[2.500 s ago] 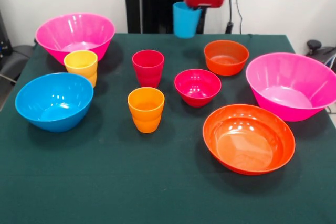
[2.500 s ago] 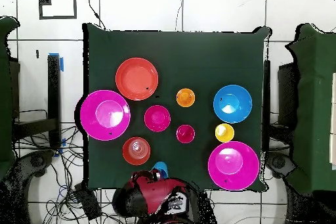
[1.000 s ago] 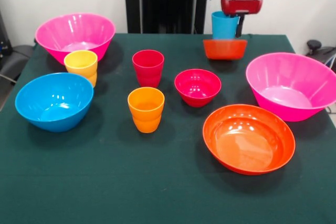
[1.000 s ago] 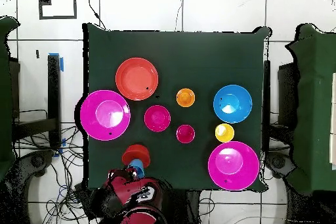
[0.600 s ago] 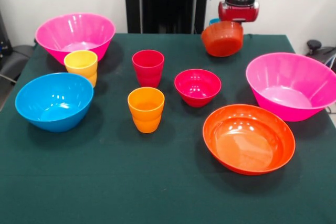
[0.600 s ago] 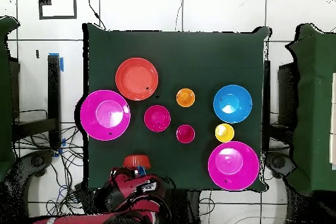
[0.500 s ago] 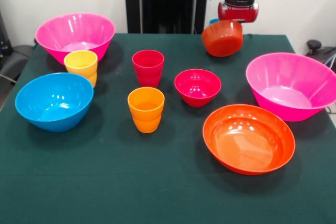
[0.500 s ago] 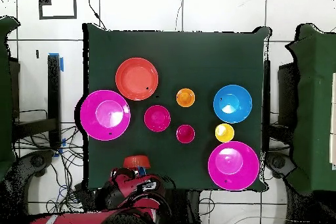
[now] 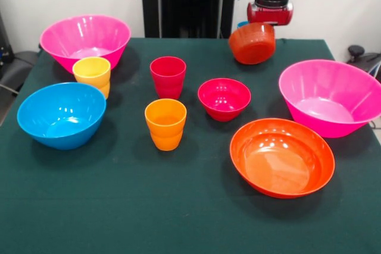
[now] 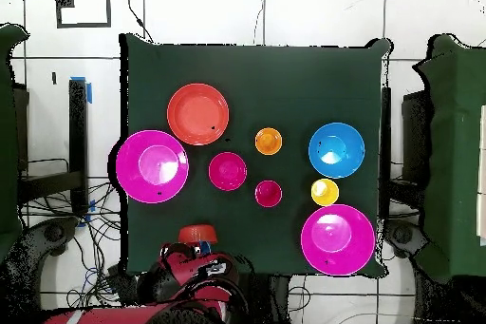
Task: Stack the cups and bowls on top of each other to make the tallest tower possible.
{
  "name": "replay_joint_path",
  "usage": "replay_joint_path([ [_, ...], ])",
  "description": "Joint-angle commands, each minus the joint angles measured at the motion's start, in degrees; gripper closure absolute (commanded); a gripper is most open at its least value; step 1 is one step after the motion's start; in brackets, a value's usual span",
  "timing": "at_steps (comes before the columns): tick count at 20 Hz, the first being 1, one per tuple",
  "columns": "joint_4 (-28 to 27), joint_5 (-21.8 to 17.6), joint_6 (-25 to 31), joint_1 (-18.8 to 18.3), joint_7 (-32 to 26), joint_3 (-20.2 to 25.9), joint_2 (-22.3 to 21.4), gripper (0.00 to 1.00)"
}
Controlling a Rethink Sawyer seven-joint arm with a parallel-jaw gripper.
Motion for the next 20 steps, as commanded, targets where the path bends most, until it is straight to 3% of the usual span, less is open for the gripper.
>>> replay_joint_path([
  [1, -9.50, 1.80, 1.19, -1.92, 7.81, 8.83, 3.29, 1.00],
  [6, -7.20, 2.66, 10.18, -4.43, 6.64, 13.28, -6.06, 1.00],
  [11, -8.80, 2.98, 10.46, -6.11, 6.80, 15.91, -5.71, 1.00],
  [15, -9.86, 3.99, 10.62, -4.55, 7.19, 14.51, -5.98, 1.00],
  [20, -8.40, 6.78, 14.61, -1.69, 8.29, 12.31, -10.30, 1.00],
])
